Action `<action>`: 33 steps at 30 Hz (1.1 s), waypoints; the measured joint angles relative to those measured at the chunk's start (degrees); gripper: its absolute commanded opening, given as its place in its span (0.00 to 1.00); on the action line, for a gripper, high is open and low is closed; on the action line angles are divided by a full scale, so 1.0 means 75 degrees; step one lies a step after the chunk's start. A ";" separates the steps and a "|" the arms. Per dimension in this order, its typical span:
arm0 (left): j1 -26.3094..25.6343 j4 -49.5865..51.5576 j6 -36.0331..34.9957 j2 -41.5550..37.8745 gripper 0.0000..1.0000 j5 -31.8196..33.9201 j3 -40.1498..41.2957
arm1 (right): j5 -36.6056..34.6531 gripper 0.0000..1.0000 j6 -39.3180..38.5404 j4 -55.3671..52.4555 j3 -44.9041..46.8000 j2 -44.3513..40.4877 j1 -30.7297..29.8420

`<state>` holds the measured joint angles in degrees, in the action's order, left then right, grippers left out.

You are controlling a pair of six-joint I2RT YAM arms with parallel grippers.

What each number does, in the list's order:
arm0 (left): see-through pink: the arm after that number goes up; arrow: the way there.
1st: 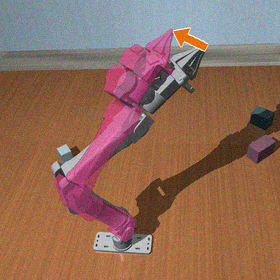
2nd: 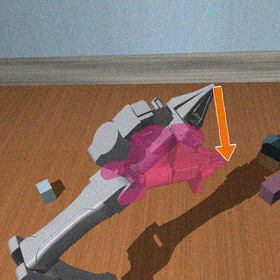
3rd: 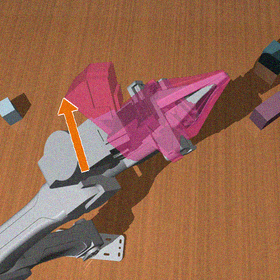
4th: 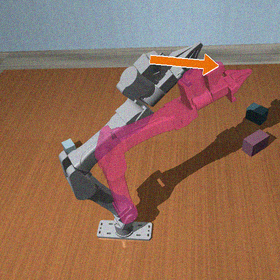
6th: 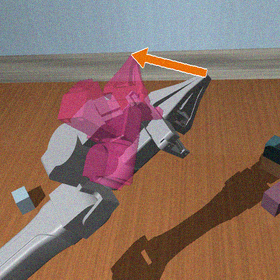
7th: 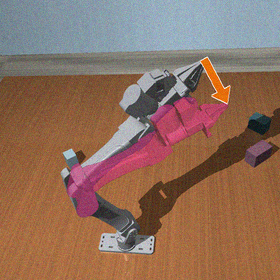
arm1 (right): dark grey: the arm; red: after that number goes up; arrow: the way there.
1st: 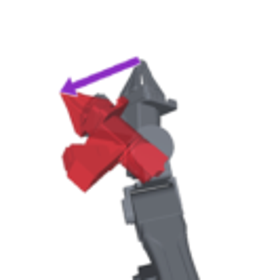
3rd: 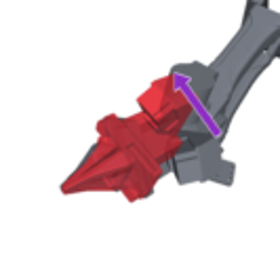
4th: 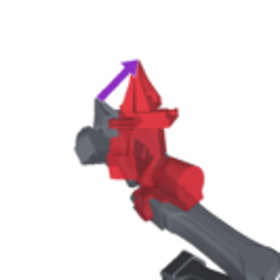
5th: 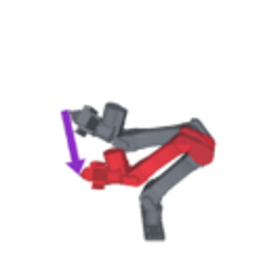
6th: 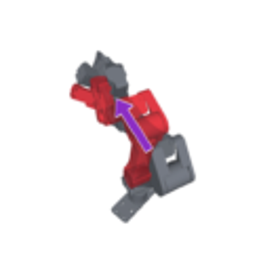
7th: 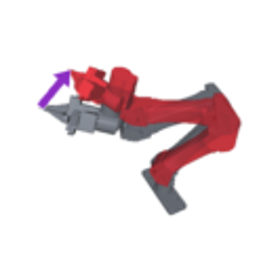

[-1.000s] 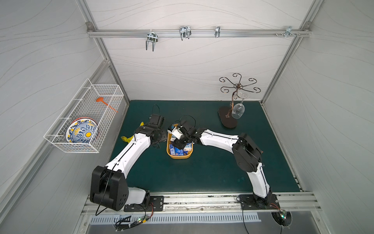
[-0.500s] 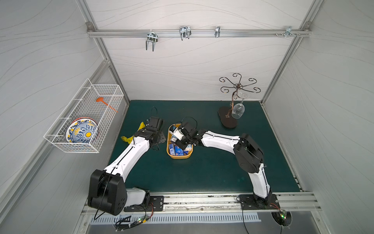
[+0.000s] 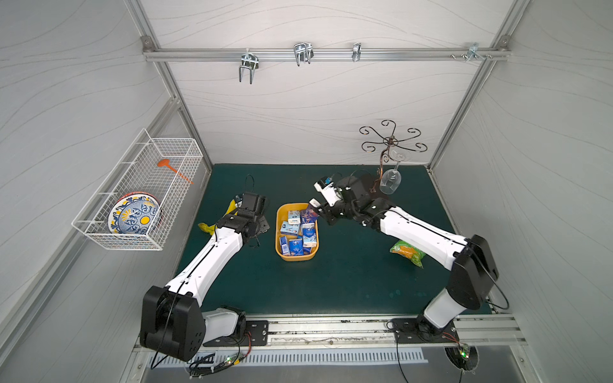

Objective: Take the pocket tissues out of the storage box
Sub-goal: Place the pocket tissues at the center of the board.

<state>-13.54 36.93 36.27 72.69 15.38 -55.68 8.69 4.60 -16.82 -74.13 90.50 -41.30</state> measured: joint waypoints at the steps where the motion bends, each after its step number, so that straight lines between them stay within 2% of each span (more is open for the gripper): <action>1: 0.0000 -0.0009 0.0006 0.0015 0.35 -0.0003 0.0000 | 0.0119 0.27 0.0067 -0.0082 0.0219 -0.0166 0.0224; 5: 0.0000 -0.0067 0.0076 0.0044 0.36 -0.0003 0.0000 | 0.0510 0.27 0.0361 -0.0367 0.1582 -0.0793 0.1029; 10: -0.0096 -0.0119 0.0108 0.0044 0.37 0.0055 -0.0003 | 0.0982 0.27 0.0490 -0.0906 0.2576 -0.0991 0.1221; 17: -0.0539 -0.0111 0.0085 0.0131 0.38 0.0291 -0.0096 | 0.2063 0.30 0.0501 -0.0956 0.2643 -0.0664 0.1139; 25: -0.0723 -0.0114 0.0020 0.0140 0.38 0.0408 -0.0102 | 0.2285 0.29 0.0560 -0.0641 0.2384 0.0644 0.0959; 30: -0.0799 -0.0125 0.0032 0.0143 0.38 0.0358 -0.0102 | 0.2235 0.50 0.0656 -0.0364 0.2092 0.1166 0.0959; 33: -0.0816 -0.0128 0.0050 0.0143 0.38 0.0265 -0.0102 | 0.2122 0.53 0.0670 -0.0364 0.1944 0.1303 0.0959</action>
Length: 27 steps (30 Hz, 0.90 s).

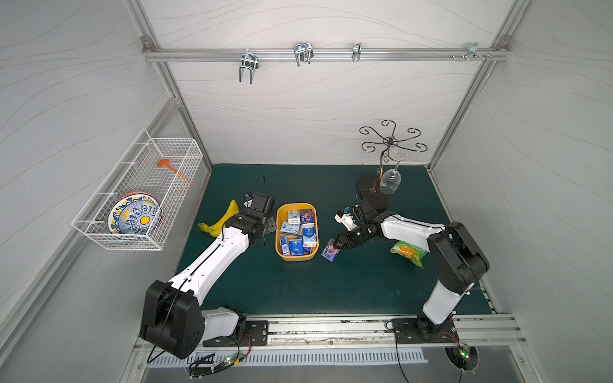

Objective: Take the pocket tissues out of the storage box
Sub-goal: Place the pocket tissues at the center of the board.

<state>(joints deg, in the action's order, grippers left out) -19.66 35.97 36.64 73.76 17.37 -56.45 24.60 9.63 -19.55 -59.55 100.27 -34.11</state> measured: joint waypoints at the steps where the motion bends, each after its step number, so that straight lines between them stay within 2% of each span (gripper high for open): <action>1: -0.0003 0.0003 0.0003 -0.0003 0.38 -0.0026 0.0000 | -0.0041 0.54 -0.0003 -0.0003 -0.0064 0.0015 0.0000; 5: -0.0003 0.0015 0.0000 -0.0032 0.38 -0.0085 0.0000 | -0.0271 0.62 0.0009 0.0000 -0.0338 -0.0017 0.0000; 10: -0.0003 0.0020 -0.0020 -0.0219 0.38 -0.0134 0.0000 | -0.0694 0.63 0.0274 0.0023 0.0050 -0.0664 -0.0111; 15: -0.0003 0.0032 -0.0035 -0.0271 0.38 -0.0224 0.0000 | -0.1513 0.66 0.0944 0.0032 0.0606 -0.1440 -0.0848; 20: -0.0003 0.0064 -0.0035 -0.0274 0.38 -0.0274 0.0000 | -0.2381 0.67 0.1696 0.0061 0.0950 -0.1652 -0.1816; 27: -0.0003 0.0082 -0.0035 -0.0303 0.38 -0.0420 0.0000 | -0.2664 0.67 0.2669 0.0737 0.1492 -0.1457 -0.1950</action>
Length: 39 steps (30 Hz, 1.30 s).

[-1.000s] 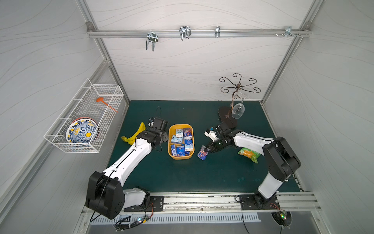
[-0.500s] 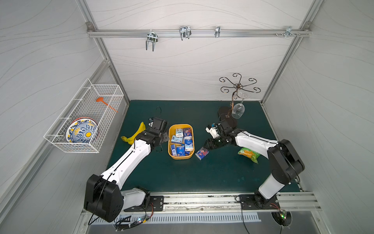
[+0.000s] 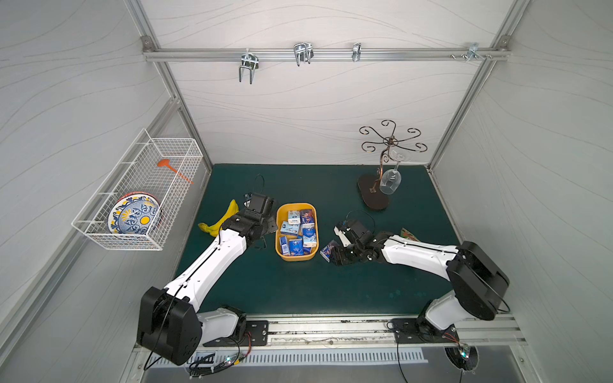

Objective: Take the pocket tissues out of the storage box
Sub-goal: Place the pocket tissues at the center of the board.

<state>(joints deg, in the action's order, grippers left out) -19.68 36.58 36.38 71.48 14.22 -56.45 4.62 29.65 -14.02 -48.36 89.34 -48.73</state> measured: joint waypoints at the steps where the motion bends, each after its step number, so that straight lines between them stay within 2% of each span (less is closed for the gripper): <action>1: 0.0000 0.0000 0.0000 -0.0006 0.38 -0.0003 0.0000 | 0.0006 0.67 0.0125 0.0152 -0.0003 0.0093 0.0009; 8: 0.0000 0.0003 -0.0012 -0.0015 0.38 0.0000 0.0000 | 0.0017 0.63 0.0880 0.1072 -0.0052 0.0804 0.0108; 18: 0.0000 0.0073 -0.0055 -0.0140 0.38 0.0017 0.0000 | 0.0020 0.59 0.1655 0.1862 -0.0105 0.1113 0.0606; 29: 0.0000 0.0085 -0.0111 -0.0134 0.38 0.0020 0.0000 | 0.0233 0.62 0.1437 0.1600 -0.0761 0.1279 0.1571; 39: 0.0000 0.0119 -0.0166 -0.0117 0.38 0.0041 -0.0003 | 0.0659 0.57 0.1122 0.1434 -0.1384 0.1792 0.1649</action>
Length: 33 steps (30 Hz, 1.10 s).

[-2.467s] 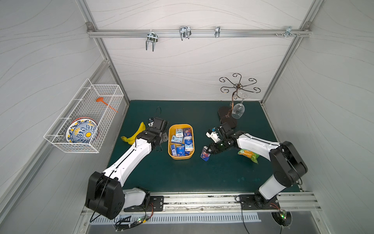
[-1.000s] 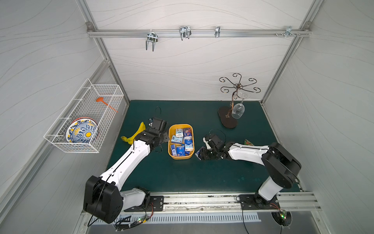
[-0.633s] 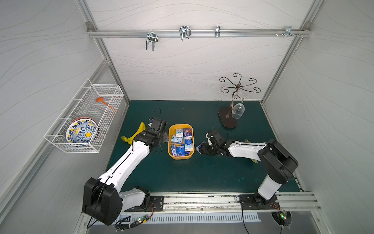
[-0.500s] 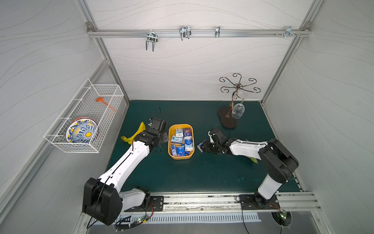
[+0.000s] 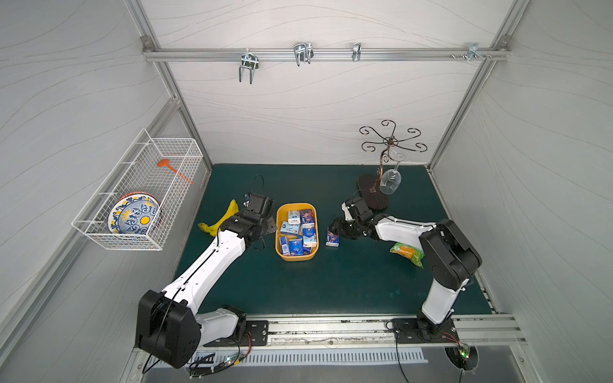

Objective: Take the pocket tissues out of the storage box
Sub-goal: Place the pocket tissues at the center of the board.

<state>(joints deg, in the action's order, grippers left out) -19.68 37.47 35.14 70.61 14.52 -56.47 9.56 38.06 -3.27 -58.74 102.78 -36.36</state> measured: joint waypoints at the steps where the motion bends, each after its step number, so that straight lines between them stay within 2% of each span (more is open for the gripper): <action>1: 0.0000 0.0017 -0.0006 0.0000 0.38 0.0009 0.0000 | -0.0012 0.57 -0.0032 -0.0038 0.0009 -0.0003 -0.0006; 7: 0.0000 0.0023 -0.0020 0.0000 0.38 0.0003 0.0003 | -0.0216 0.54 -0.0160 -0.0169 0.0300 -0.0122 -0.0169; 11: -0.0006 0.0023 -0.0015 -0.0006 0.38 -0.0029 0.0003 | -0.0280 0.45 -0.0195 -0.0140 0.0542 -0.0189 -0.0277; 15: -0.0020 0.0023 -0.0009 -0.0009 0.38 -0.0032 0.0003 | -0.0289 0.41 -0.0201 0.0003 0.0589 -0.0189 -0.0291; 27: -0.0020 0.0047 -0.0012 -0.0009 0.38 -0.0047 -0.0047 | -0.0280 0.40 -0.0251 0.0149 -0.0082 0.0434 0.0099; 33: -0.0029 0.0090 -0.0047 -0.0006 0.38 -0.0052 -0.0175 | -0.0356 0.43 -0.0533 0.0012 -0.0554 0.0740 0.0175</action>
<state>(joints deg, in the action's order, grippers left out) -19.90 38.15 34.79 70.57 14.13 -57.78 6.90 34.06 -3.18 -62.89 108.33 -35.05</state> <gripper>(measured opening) 0.383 0.423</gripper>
